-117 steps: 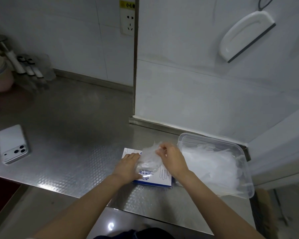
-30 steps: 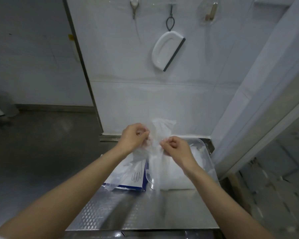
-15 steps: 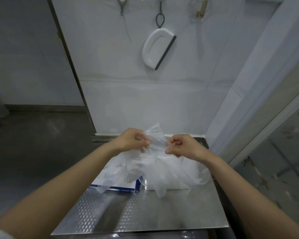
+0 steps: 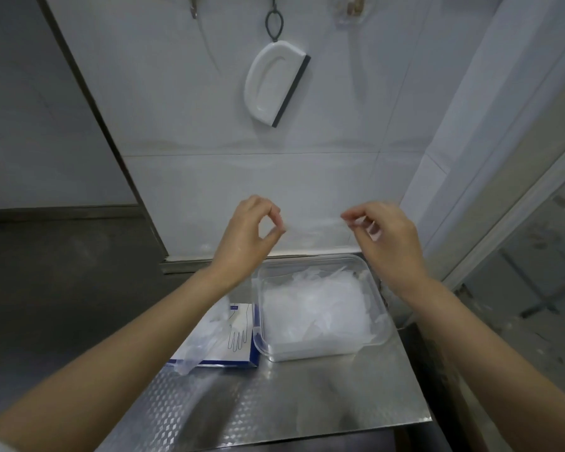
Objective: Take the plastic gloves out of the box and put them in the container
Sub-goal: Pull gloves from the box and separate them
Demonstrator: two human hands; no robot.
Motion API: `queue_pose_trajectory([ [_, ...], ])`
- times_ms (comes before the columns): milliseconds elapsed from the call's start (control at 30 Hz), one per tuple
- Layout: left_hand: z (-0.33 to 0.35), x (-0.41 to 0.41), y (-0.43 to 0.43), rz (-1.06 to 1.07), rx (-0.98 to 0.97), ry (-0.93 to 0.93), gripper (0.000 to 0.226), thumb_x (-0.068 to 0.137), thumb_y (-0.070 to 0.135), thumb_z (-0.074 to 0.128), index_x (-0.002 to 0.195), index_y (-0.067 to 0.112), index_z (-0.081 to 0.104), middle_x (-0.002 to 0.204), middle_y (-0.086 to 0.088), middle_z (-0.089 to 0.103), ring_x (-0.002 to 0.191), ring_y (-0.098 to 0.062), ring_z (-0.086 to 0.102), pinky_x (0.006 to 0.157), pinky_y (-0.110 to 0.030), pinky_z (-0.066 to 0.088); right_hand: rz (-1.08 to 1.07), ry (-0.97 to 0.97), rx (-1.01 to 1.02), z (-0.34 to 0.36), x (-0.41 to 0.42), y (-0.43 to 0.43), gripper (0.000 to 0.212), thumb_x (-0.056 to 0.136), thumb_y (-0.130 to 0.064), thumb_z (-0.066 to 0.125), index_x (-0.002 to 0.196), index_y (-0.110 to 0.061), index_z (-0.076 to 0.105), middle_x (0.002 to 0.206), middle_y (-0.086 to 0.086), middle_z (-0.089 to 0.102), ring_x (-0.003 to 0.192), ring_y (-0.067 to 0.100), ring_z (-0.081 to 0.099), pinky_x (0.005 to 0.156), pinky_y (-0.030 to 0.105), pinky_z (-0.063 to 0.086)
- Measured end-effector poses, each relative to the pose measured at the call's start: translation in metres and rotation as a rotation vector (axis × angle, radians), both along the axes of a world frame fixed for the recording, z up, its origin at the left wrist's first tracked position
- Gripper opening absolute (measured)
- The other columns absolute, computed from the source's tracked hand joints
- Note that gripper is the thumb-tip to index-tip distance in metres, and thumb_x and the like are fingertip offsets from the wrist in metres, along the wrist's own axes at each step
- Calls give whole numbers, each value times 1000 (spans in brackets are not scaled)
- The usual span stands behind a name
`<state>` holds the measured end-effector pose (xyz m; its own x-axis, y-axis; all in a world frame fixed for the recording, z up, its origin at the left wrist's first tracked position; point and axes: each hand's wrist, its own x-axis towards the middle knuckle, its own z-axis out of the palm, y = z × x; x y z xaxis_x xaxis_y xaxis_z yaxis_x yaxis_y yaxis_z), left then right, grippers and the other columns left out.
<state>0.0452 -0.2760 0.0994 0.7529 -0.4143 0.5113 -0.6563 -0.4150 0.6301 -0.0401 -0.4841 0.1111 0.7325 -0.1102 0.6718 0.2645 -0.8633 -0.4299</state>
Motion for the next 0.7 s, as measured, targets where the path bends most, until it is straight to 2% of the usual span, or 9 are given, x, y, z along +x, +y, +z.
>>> queue_pose_trajectory([
  [67,-19,-2,6,-24,118,7,26,81,4,69,75,25,55,96,2,55,95,-13,48,85,-8,32,78,87,-71,-22,-9,-5,25,79,8,66,92,-13,69,85,-14,54,75,-3,41,69,10,37],
  [133,-39,0,9,-47,298,14,17,81,3,69,76,18,62,98,1,56,99,-18,49,86,-18,34,142,239,-87,-48,-17,-6,32,77,10,66,97,-15,69,89,-12,58,81,-3,43,73,12,37],
  [267,-67,1,5,-105,600,8,8,87,11,63,86,18,66,110,3,53,109,-17,44,90,-23,28,238,618,-124,-94,-23,9,44,84,9,54,116,-19,64,116,-4,58,107,12,54,86,22,45],
  [367,-80,2,-3,-143,754,-7,13,90,12,56,92,21,65,119,5,48,117,-15,38,96,-24,26,267,824,-163,-117,-19,22,49,89,7,47,127,-22,58,127,-4,50,113,9,50,91,16,42],
  [467,-89,3,-8,-179,929,-56,18,90,9,53,97,22,64,129,1,44,124,-18,33,101,-27,23,293,968,-109,-130,-14,26,50,89,7,46,128,-22,55,130,-2,47,100,3,46,79,1,35],
  [533,-93,3,-8,-191,1068,-98,20,90,9,54,103,20,64,134,-3,42,130,-22,29,107,-32,22,336,1073,-14,-130,-11,25,48,90,3,49,130,-24,53,131,-3,46,96,2,45,74,-1,34],
  [600,-94,1,-10,-164,1107,-129,21,91,8,51,106,18,63,131,-5,44,128,-23,31,106,-32,24,392,1144,136,-122,-7,23,44,91,-5,56,130,-24,52,128,-6,50,98,2,50,76,3,39],
  [633,-93,-1,-11,-141,1067,-140,22,91,5,48,104,17,62,124,-5,47,122,-23,35,101,-31,27,398,1119,236,-116,-6,23,39,91,-7,58,127,-22,55,122,-7,54,96,3,54,77,5,42],
  [700,-91,-5,-17,-105,893,-139,23,87,0,44,100,14,58,109,-4,49,108,-22,41,86,-26,28,317,922,339,-105,-2,21,29,92,-8,57,118,-20,61,109,-8,62,91,0,58,78,5,44],
])
